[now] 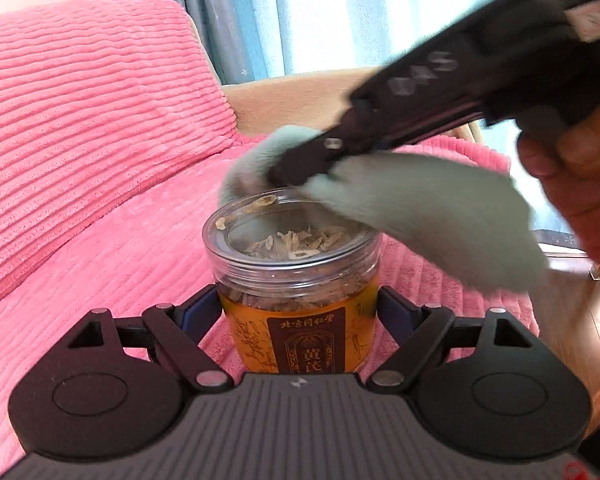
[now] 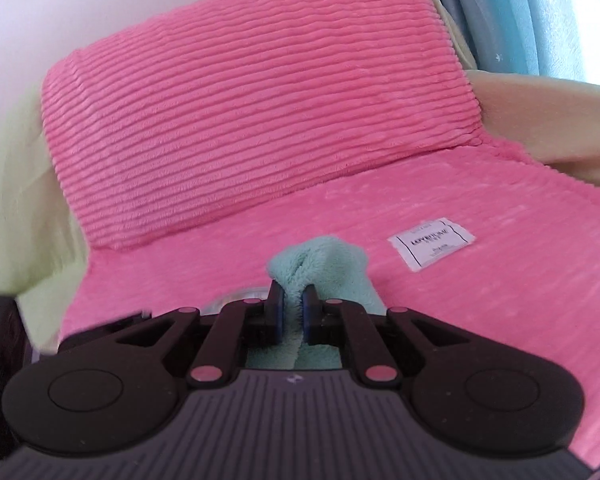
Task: Clean container
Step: 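Hold the jar in the left tool while the right tool wipes its lid rim with the cloth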
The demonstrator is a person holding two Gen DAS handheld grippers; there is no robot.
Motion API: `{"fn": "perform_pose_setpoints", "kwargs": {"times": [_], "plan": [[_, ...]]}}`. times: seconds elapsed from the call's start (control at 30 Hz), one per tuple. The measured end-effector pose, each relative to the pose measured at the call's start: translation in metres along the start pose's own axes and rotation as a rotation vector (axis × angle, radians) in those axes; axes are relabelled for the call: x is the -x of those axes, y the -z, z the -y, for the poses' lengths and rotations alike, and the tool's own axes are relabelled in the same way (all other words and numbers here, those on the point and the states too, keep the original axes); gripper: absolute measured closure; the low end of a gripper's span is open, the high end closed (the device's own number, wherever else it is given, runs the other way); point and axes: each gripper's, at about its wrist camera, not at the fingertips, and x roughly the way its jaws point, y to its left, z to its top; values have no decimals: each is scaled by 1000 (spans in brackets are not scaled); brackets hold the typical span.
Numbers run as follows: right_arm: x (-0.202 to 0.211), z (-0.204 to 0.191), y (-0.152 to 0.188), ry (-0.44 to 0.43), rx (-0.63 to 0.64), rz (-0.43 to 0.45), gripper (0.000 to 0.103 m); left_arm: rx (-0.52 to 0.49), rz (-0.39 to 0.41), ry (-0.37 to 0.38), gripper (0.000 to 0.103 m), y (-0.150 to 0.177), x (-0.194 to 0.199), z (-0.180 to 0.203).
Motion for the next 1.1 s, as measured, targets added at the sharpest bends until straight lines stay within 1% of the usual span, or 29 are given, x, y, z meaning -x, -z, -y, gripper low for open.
{"fn": "perform_pose_setpoints", "kwargs": {"times": [0.17,0.3,0.43,0.53,0.67,0.77,0.93,1.03,1.1], "plan": [[15,-11,9,-93,5,-34,95,7,-2,0,19,-2,-2,-4],[4,-19,10,-185,-46,-49,96,7,-4,-3,19,-3,-3,-5],[-18,-24,6,-232,-86,-48,96,13,-5,-3,19,-2,-3,-5],[-31,-24,2,-199,-90,-19,97,17,-4,-2,19,-2,-3,-6],[-33,-17,-1,-74,-90,37,97,15,-2,-1,19,-3,-4,-6],[-27,-6,-1,-26,-100,46,97,16,-3,1,19,-3,-5,-7],[-14,5,2,-19,-97,30,97,12,-5,3,19,-4,-6,-9],[-5,1,5,-40,-67,12,97,27,-12,-15,19,-8,-10,9],[0,-1,8,-62,-61,2,96,32,-13,-12,19,-8,-11,8]]}}
